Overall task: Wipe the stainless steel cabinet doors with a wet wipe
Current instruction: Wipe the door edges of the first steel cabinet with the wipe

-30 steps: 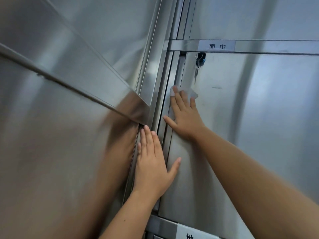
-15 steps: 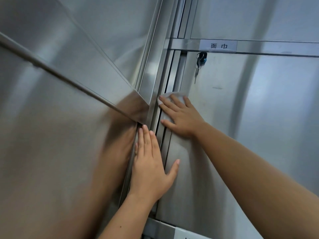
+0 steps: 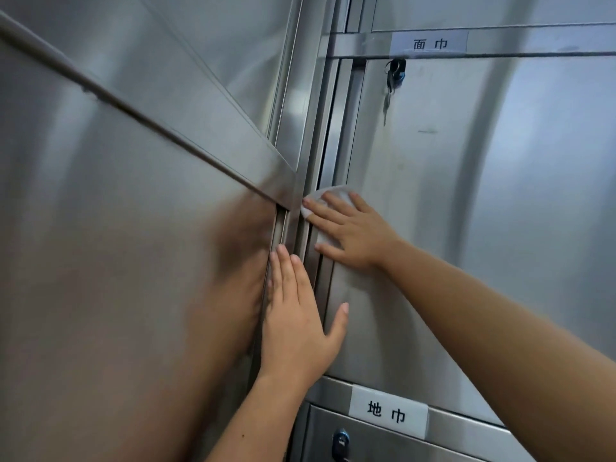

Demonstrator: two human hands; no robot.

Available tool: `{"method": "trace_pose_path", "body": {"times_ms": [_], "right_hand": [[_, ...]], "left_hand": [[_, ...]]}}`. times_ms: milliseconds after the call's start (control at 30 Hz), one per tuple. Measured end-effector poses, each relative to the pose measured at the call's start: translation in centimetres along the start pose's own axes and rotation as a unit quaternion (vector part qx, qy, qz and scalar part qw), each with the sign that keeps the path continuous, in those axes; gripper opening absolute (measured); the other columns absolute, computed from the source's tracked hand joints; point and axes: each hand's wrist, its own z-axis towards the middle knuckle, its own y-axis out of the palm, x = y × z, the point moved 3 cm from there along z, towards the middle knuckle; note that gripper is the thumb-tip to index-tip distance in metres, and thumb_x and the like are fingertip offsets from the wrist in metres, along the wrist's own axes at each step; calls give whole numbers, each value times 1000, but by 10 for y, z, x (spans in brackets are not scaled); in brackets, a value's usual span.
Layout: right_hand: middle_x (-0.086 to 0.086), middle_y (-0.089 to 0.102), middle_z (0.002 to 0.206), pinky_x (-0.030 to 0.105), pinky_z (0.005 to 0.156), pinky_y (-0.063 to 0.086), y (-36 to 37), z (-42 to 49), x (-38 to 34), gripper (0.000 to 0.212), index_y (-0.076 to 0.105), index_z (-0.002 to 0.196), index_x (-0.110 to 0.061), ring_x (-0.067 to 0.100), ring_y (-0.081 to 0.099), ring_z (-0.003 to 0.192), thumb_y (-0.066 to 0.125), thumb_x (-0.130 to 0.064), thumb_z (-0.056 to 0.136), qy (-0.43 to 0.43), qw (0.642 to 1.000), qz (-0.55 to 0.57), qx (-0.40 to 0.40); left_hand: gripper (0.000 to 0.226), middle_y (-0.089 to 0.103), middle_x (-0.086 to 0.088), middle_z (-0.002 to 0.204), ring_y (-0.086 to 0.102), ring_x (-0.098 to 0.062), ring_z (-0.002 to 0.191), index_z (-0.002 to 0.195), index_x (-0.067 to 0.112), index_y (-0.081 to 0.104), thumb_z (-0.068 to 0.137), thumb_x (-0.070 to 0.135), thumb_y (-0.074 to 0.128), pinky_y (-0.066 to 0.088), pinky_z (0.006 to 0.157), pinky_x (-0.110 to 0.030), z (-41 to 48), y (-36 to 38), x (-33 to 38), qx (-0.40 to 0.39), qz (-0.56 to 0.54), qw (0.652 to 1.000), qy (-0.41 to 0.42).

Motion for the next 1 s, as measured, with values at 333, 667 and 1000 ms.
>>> {"method": "trace_pose_path", "body": {"times_ms": [333,667,1000], "right_hand": [[-2,8,155,54,110,-7,31,-43,-45,62,21,148,-20,28,12,143,34,-49,94,-43,999,-19,-2],[1,27,152,56,110,10,52,-83,-96,64,35,143,-17,27,28,138,32,-51,90,-39,999,-9,-18],[0,9,155,51,112,0,74,-122,-145,65,17,149,-19,26,13,143,34,-49,94,-65,993,26,-96]], "left_hand": [[85,16,-32,146,15,-47,134,137,-16,25,83,48,39,21,103,-58,-42,7,-7,-7,24,1000,5],[85,14,-30,148,13,-43,137,139,-14,21,83,48,38,16,107,-53,-86,15,-19,-51,44,998,-6],[84,3,-25,152,2,-34,143,143,-8,11,85,48,36,12,115,-41,-104,18,-26,-84,45,995,-12]]}}
